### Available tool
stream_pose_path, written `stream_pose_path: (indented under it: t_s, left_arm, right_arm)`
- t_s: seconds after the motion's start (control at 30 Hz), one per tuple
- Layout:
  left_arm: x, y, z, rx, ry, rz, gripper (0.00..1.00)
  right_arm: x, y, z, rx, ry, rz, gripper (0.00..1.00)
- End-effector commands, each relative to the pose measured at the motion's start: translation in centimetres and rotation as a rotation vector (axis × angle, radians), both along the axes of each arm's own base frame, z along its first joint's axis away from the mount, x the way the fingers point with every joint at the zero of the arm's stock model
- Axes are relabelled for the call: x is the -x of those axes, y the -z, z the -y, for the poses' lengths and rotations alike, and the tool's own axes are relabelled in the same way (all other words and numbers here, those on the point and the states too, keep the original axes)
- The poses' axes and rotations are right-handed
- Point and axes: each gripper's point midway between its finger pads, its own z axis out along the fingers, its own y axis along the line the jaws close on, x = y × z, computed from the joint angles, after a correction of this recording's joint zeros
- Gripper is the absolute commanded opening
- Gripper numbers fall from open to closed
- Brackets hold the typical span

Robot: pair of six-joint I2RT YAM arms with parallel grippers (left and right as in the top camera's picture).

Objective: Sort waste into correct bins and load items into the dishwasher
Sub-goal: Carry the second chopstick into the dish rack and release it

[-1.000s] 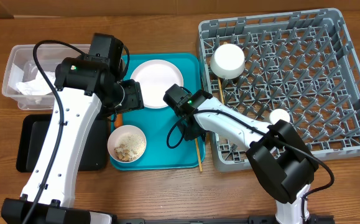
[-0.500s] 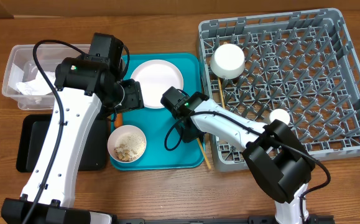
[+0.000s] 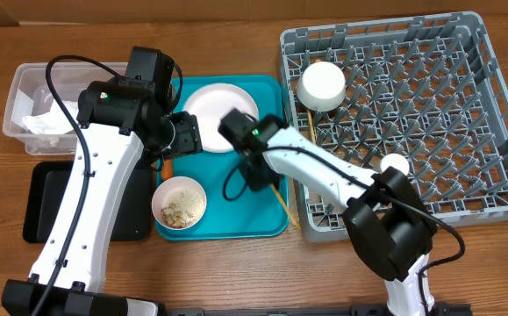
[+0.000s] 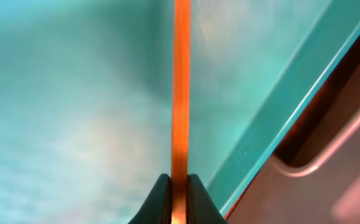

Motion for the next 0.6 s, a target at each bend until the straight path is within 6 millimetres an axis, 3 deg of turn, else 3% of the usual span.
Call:
stream_pose_path:
  t_s: [0.0,0.13,0.2,0.23,0.33,0.57]
  left_arm:
    - [0.2,-0.1,-0.5,-0.015,-0.017,0.0,0.7]
    - [0.3,-0.1,-0.5,-0.015,-0.017,-0.003,0.7]
    - [0.3,-0.1,-0.5,-0.015,-0.018,-0.003,0.7]
    - [0.3,-0.1,-0.5,-0.015,-0.018,-0.003,0.7]
    - [0.3,-0.1,-0.5,-0.015,-0.018,-0.003,0.71]
    - [0.0,-0.1,-0.3,-0.005,-0.017,0.008,0.71]
  right_arm:
    - [-1.9,-5.6,-3.4,-0.156,-0.007,0.059,0.04]
    - [-2.9,-9.5,-3.2,-0.18,0.03,0.088,0.04]
    - [-3.4,-11.3,-2.2,-0.178,0.055,0.093,0.04]
    - [-3.9,-12.2,-0.7,-0.153,0.083,0.098,0.04]
    - [-4.8,-12.8,3.1,-0.081,0.155,0.093,0.04]
    - [-6.4,-11.4,10.8,-0.018,0.335,0.001,0.04]
